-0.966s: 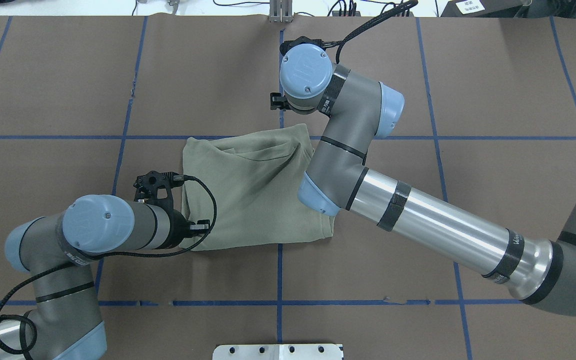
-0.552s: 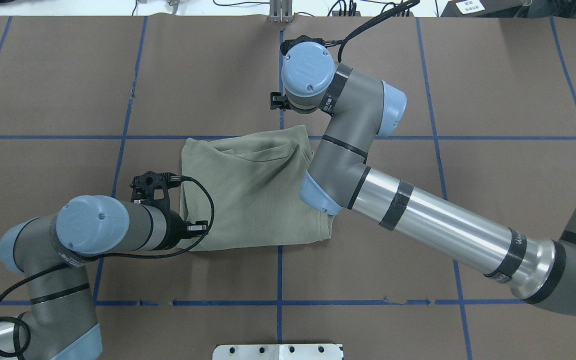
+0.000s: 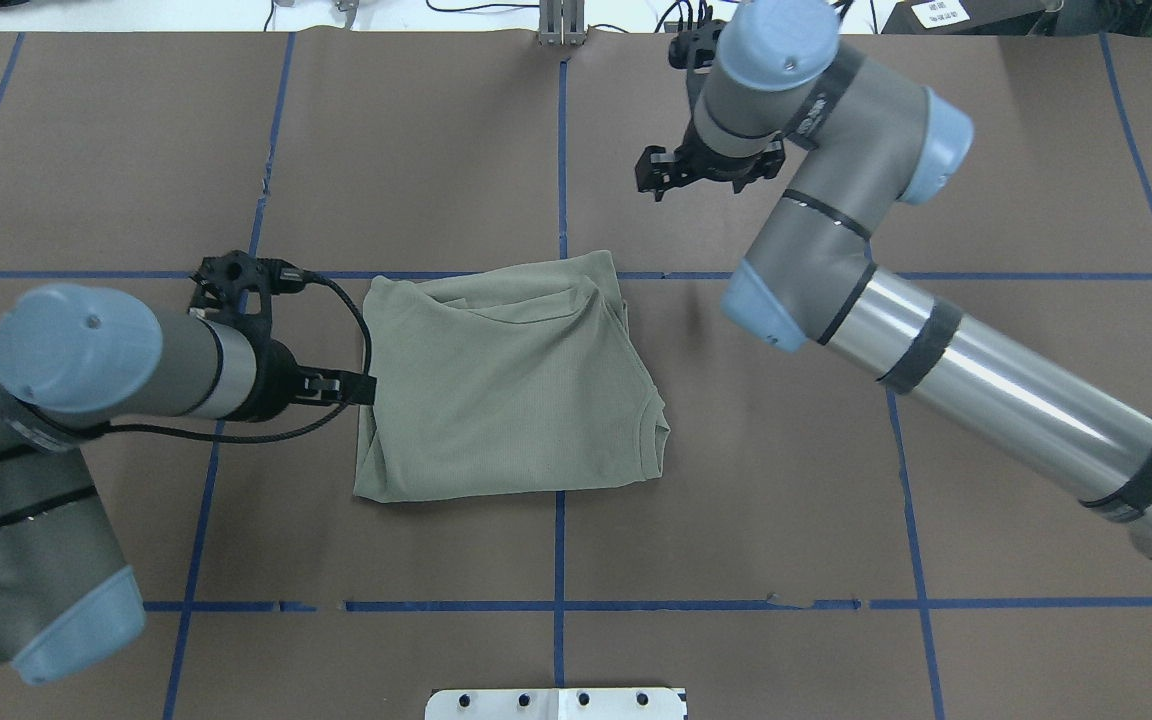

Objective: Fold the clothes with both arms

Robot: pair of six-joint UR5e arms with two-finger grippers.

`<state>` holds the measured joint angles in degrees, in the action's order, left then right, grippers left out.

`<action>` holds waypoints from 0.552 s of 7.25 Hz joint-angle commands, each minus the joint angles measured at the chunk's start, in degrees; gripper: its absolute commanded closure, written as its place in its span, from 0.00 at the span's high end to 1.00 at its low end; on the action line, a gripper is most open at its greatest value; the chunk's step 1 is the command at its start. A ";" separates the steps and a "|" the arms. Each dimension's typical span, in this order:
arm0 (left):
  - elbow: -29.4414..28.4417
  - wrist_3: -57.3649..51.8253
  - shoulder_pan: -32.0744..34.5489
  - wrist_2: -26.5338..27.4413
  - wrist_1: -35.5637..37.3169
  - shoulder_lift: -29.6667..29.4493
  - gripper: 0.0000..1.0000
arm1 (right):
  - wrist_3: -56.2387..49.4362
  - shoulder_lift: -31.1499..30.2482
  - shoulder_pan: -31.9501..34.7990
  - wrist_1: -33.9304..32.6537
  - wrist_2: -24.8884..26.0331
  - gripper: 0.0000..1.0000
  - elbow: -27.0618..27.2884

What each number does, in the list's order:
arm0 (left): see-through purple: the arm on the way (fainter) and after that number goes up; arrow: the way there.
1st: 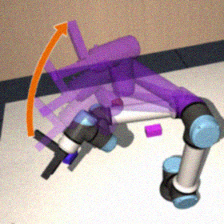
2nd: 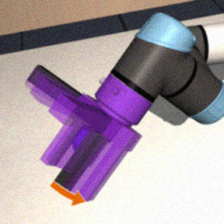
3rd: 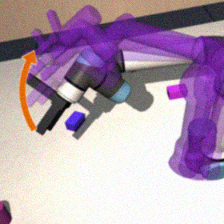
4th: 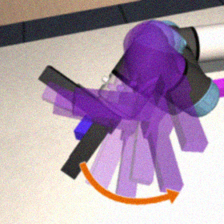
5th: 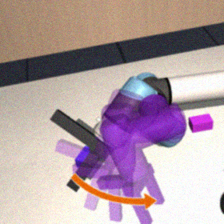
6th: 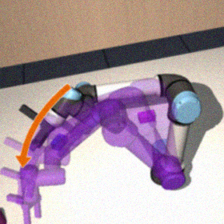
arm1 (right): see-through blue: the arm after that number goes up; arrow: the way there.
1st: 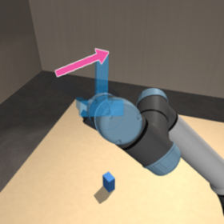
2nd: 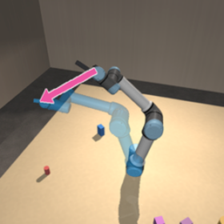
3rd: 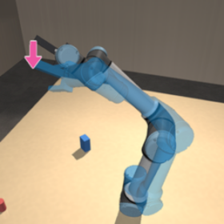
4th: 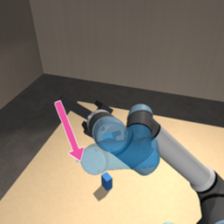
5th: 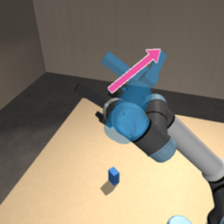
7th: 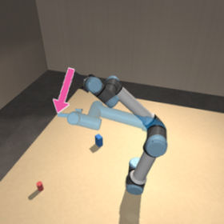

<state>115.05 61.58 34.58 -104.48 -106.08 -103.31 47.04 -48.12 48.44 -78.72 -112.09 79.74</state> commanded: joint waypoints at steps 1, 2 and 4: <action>3.86 -22.78 14.73 -6.85 5.70 6.77 1.00 | -19.70 -9.93 12.85 -0.12 -10.12 1.00 2.86; 3.69 -36.30 23.25 -10.80 6.06 10.72 1.00 | -27.62 -14.24 19.61 -0.90 -15.04 1.00 4.44; 2.47 -58.58 39.52 -16.70 11.38 15.32 1.00 | -42.57 -21.98 27.04 -10.26 -19.57 1.00 10.57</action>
<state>118.17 16.40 64.29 -117.56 -98.48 -90.59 13.63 -65.04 70.94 -83.51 -129.20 86.48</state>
